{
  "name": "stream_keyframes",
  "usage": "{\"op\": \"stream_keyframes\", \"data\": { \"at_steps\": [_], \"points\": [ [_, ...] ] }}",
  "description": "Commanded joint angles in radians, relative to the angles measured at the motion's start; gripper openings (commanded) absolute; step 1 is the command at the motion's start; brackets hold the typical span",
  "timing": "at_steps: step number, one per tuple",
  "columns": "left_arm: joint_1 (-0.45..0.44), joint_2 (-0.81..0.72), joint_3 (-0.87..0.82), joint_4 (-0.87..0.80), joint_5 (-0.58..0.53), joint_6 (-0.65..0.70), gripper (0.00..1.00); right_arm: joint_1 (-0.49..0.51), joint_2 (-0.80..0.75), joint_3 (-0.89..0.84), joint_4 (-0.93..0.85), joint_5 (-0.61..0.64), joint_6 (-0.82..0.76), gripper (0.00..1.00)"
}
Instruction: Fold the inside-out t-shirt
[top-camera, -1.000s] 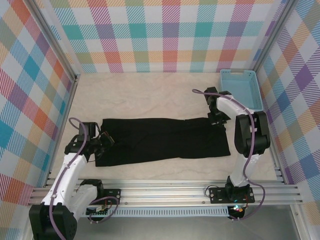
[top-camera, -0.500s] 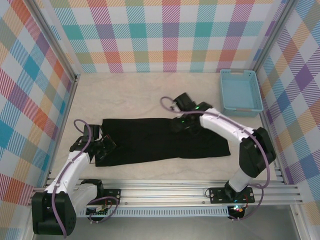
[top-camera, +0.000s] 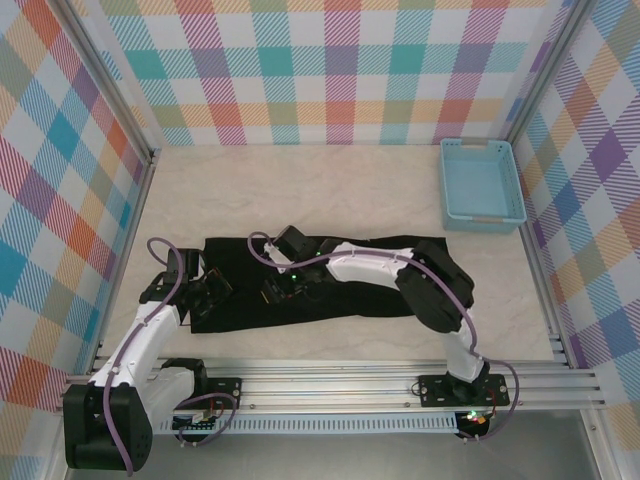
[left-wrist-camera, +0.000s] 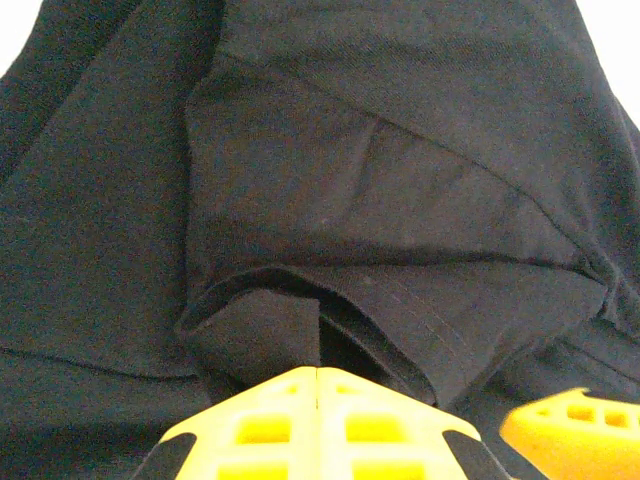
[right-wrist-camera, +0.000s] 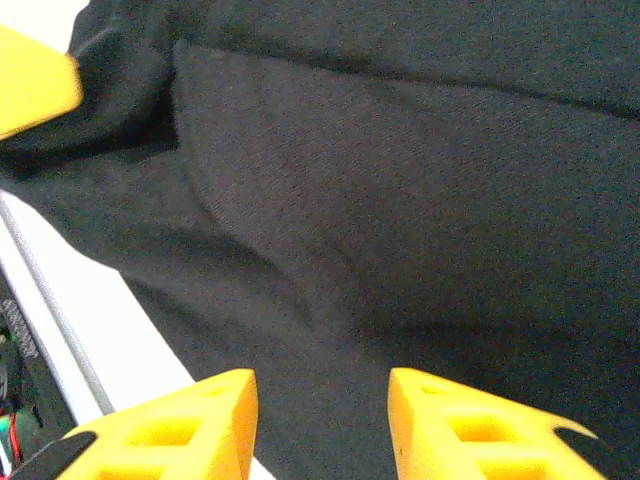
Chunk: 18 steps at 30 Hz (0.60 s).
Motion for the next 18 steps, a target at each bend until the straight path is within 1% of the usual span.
{"op": "stream_keyframes", "data": {
  "at_steps": [1,7,10,14,18],
  "points": [
    [-0.012,-0.001,-0.004,0.021,0.006,0.017,0.0,0.003,0.041,0.061,-0.01,-0.006,0.038,0.4],
    [-0.012,-0.003,-0.003,0.021,0.008,0.019,0.0,0.01,0.104,0.117,-0.055,0.015,0.043,0.41],
    [-0.012,-0.005,-0.005,0.02,0.009,0.017,0.0,0.028,0.123,0.143,-0.1,0.068,0.025,0.41],
    [-0.012,-0.008,-0.006,0.018,0.008,0.017,0.0,0.051,0.147,0.173,-0.155,0.136,0.011,0.36],
    [-0.012,-0.005,-0.005,0.019,0.009,0.018,0.0,0.064,0.151,0.176,-0.173,0.181,0.012,0.26]
  ]
}}
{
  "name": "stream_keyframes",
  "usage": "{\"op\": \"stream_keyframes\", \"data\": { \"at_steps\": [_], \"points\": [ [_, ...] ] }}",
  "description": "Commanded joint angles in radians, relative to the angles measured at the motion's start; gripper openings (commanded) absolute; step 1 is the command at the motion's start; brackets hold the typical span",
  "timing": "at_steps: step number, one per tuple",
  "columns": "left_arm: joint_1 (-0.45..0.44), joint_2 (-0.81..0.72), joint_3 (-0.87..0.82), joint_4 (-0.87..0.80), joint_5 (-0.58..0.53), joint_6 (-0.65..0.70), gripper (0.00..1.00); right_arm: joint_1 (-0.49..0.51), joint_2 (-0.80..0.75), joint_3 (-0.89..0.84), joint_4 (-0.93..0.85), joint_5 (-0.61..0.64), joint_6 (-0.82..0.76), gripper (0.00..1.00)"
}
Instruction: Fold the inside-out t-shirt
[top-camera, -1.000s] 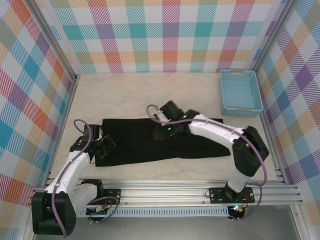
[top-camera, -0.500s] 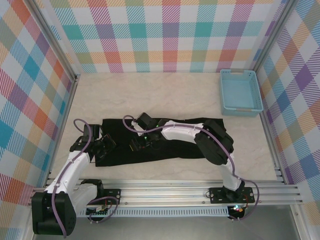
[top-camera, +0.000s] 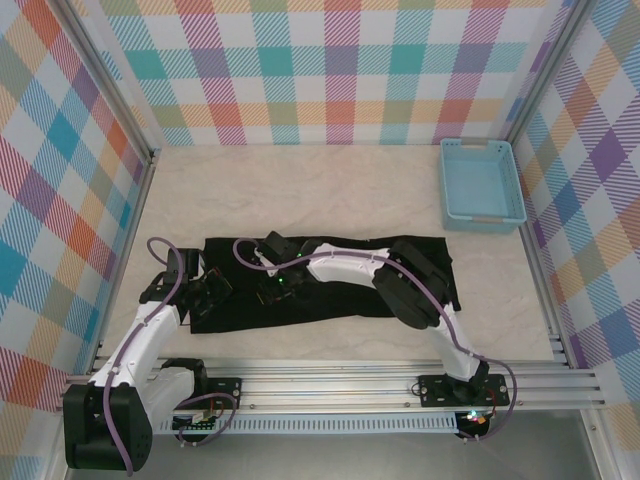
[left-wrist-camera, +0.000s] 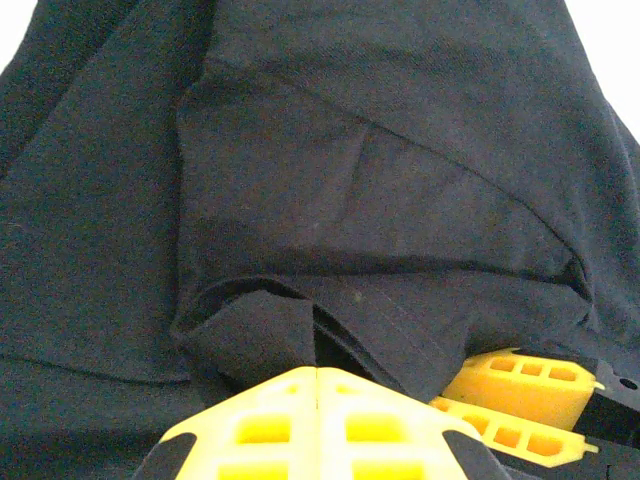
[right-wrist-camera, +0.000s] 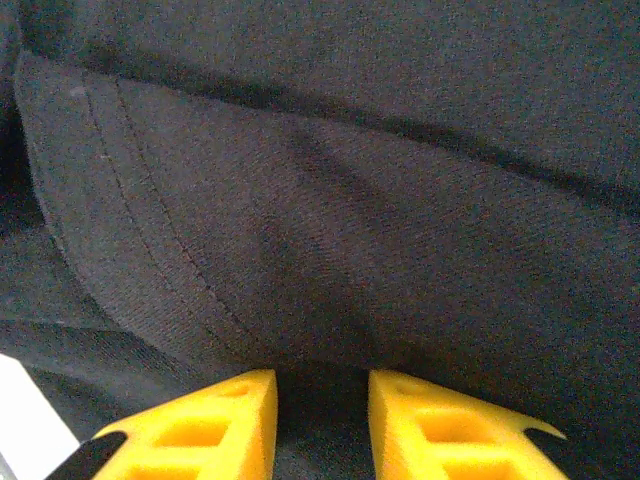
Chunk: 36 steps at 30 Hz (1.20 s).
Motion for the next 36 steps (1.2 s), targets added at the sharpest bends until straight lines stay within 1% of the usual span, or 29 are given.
{"op": "stream_keyframes", "data": {
  "at_steps": [1,5,8,10,15,22,29,31,34,35,36],
  "points": [
    [-0.013,-0.006,-0.005,0.013,0.009,0.018,0.0,0.015,0.013,0.013,-0.051,0.05,-0.004,0.23],
    [-0.013,-0.006,-0.005,0.014,0.008,0.017,0.0,0.015,-0.007,0.008,-0.042,0.054,-0.005,0.1],
    [-0.013,-0.01,-0.006,0.011,0.008,0.017,0.0,0.015,-0.027,0.006,-0.04,0.056,-0.007,0.03],
    [-0.012,-0.014,-0.006,0.009,0.006,0.017,0.0,0.014,-0.047,0.001,-0.045,0.053,-0.008,0.0],
    [-0.014,-0.021,-0.007,0.006,0.003,0.016,0.0,0.014,-0.125,-0.045,-0.052,0.027,0.0,0.0],
    [-0.015,-0.024,-0.009,0.0,0.004,0.012,0.0,0.015,-0.203,-0.116,-0.054,-0.054,0.039,0.0],
    [-0.026,-0.051,-0.017,-0.025,-0.01,-0.009,0.0,0.013,-0.24,-0.17,-0.076,-0.053,0.063,0.0],
    [-0.028,-0.066,-0.026,-0.035,-0.023,-0.023,0.02,0.012,-0.247,-0.18,-0.087,-0.048,0.071,0.0],
    [-0.029,-0.099,-0.044,-0.051,-0.054,-0.044,0.1,0.01,-0.263,-0.202,-0.096,-0.041,0.081,0.0],
    [-0.028,-0.109,-0.046,-0.059,-0.07,-0.05,0.14,0.006,-0.267,-0.206,-0.099,-0.042,0.084,0.0],
    [-0.028,-0.123,-0.046,-0.066,-0.086,-0.051,0.21,0.004,-0.27,-0.212,-0.104,-0.045,0.084,0.0]
  ]
}}
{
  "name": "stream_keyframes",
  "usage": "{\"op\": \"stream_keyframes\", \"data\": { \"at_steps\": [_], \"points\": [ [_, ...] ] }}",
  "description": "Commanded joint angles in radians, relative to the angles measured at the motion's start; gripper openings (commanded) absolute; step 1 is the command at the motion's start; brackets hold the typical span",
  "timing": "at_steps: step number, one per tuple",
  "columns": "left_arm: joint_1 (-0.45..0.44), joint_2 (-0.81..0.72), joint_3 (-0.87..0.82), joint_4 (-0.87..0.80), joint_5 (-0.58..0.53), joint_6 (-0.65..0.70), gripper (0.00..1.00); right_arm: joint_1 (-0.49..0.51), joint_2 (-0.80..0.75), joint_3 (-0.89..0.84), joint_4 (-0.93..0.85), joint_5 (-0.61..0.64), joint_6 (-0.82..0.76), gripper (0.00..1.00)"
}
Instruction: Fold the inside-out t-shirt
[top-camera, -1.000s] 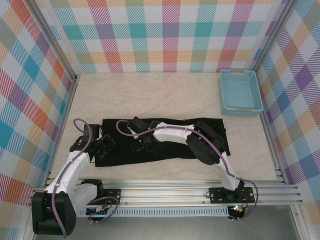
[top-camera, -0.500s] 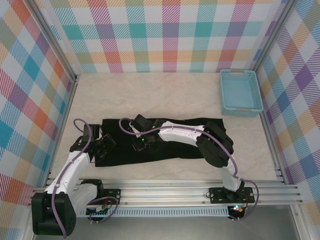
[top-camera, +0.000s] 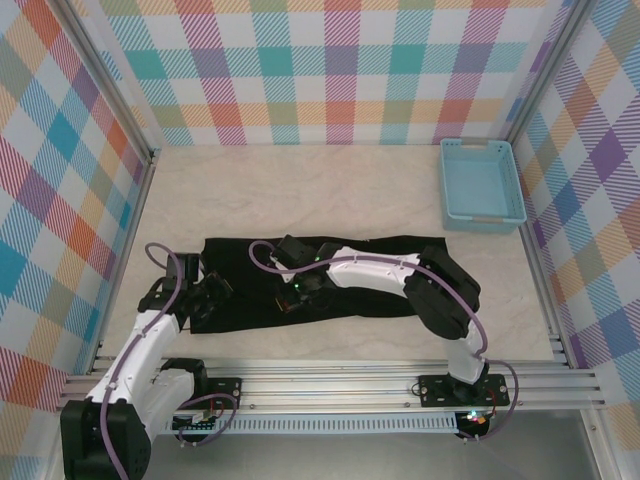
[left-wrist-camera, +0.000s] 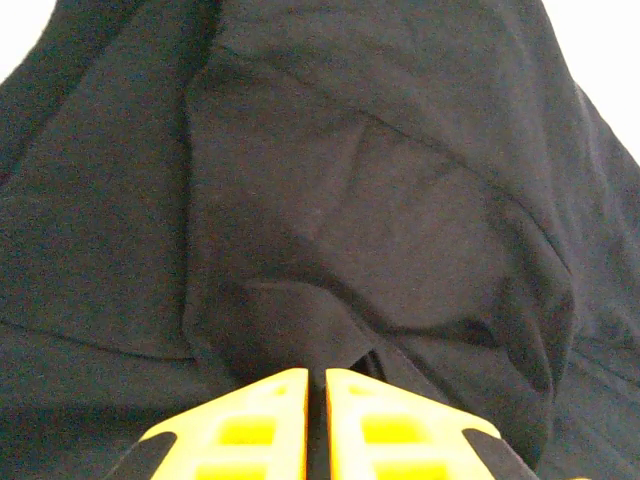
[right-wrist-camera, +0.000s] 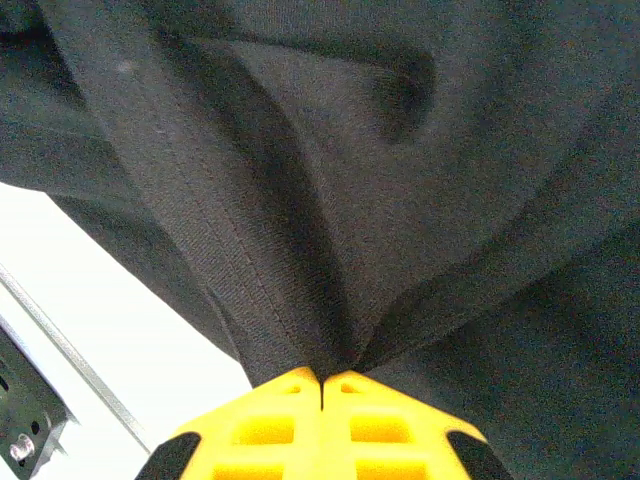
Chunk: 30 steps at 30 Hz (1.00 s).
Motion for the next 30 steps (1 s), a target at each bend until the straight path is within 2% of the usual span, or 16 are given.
{"op": "stream_keyframes", "data": {
  "at_steps": [1,3,8,17,22,25,30],
  "points": [
    [-0.009,-0.042,-0.015,-0.048,-0.066,-0.022,0.25,-0.003,-0.054,-0.019,-0.04,-0.017,0.022,0.0],
    [-0.009,-0.058,-0.01,-0.063,-0.098,-0.02,0.36,-0.008,-0.066,-0.033,-0.049,-0.019,0.022,0.0],
    [-0.009,-0.056,-0.004,-0.068,-0.119,-0.016,0.51,-0.024,-0.09,-0.069,-0.057,-0.032,0.023,0.0],
    [-0.011,-0.024,0.021,-0.082,-0.027,-0.013,0.55,-0.065,-0.101,-0.099,-0.101,-0.028,0.002,0.02],
    [-0.013,-0.006,0.038,-0.087,-0.015,-0.004,0.57,-0.085,-0.103,-0.104,-0.13,-0.029,-0.015,0.04],
    [-0.016,0.012,0.048,-0.092,-0.009,0.004,0.58,-0.092,-0.103,-0.101,-0.144,-0.038,-0.025,0.09],
    [-0.019,0.036,0.046,-0.068,-0.043,0.019,0.58,-0.098,-0.121,-0.095,-0.167,-0.046,-0.053,0.22]
  ]
}}
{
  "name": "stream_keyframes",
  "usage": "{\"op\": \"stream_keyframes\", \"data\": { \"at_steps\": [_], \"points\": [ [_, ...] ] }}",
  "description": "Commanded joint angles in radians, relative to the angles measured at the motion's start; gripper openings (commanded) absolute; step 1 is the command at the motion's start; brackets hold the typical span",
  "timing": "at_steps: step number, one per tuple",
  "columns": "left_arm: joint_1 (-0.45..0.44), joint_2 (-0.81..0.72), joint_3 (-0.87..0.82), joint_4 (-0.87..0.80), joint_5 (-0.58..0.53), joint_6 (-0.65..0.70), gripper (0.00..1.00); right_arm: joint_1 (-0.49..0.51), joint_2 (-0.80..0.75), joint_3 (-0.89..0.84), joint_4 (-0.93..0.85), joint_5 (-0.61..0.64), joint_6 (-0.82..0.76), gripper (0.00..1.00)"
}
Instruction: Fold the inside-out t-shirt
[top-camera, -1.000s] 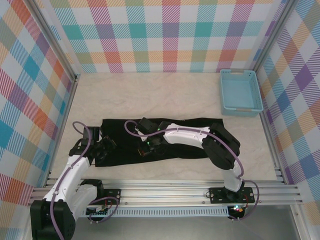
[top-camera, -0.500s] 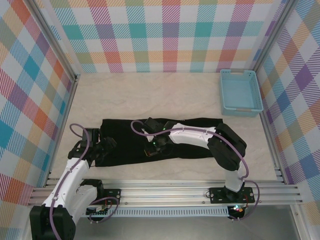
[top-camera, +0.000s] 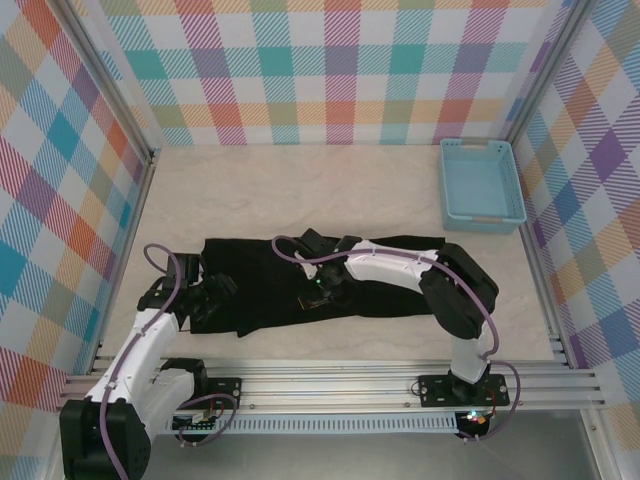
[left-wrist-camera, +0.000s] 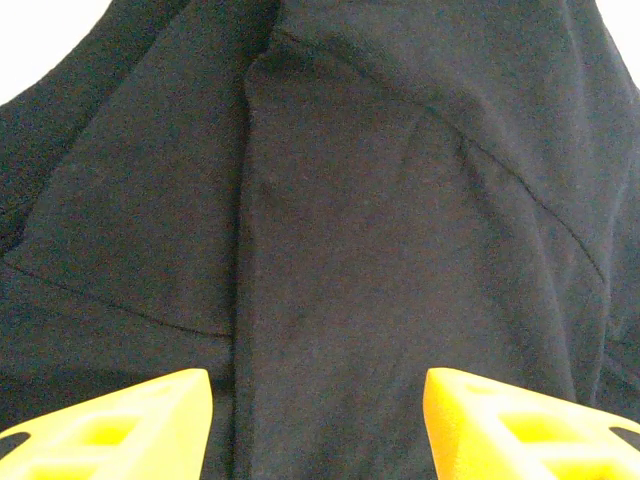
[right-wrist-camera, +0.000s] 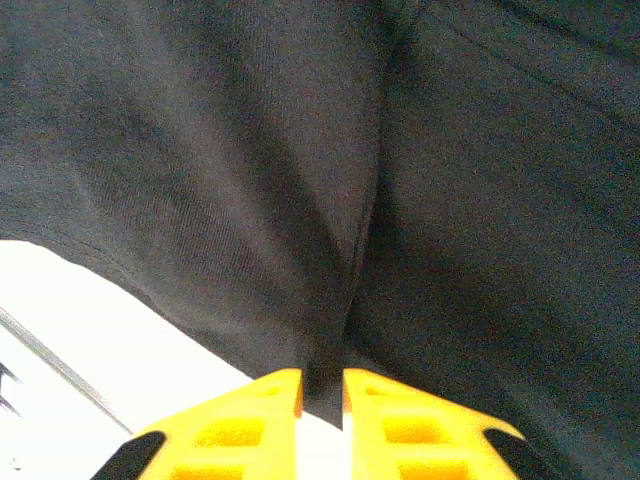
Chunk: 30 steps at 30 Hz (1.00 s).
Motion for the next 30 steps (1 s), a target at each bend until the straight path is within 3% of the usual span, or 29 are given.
{"op": "stream_keyframes", "data": {
  "at_steps": [1,8,11,18,25,30],
  "points": [
    [-0.016,0.025,0.024,0.006,-0.029,0.035,0.59,-0.005,-0.052,0.0,-0.049,-0.027,-0.034,0.25],
    [-0.014,0.147,0.059,0.123,-0.195,0.088,0.59,-0.061,-0.077,-0.006,0.059,-0.085,0.012,0.43],
    [-0.014,0.219,0.076,0.188,-0.237,0.096,0.58,-0.09,-0.021,0.017,0.129,-0.086,0.061,0.44],
    [-0.012,0.39,0.117,0.284,-0.218,0.1,0.51,-0.113,0.13,0.133,0.206,-0.075,0.091,0.44],
    [-0.012,0.44,0.128,0.339,-0.227,0.106,0.37,-0.115,0.228,0.201,0.228,-0.087,0.1,0.37],
    [-0.012,0.475,0.135,0.352,-0.237,0.115,0.22,-0.116,0.258,0.227,0.227,-0.075,0.091,0.2]
  ]
}}
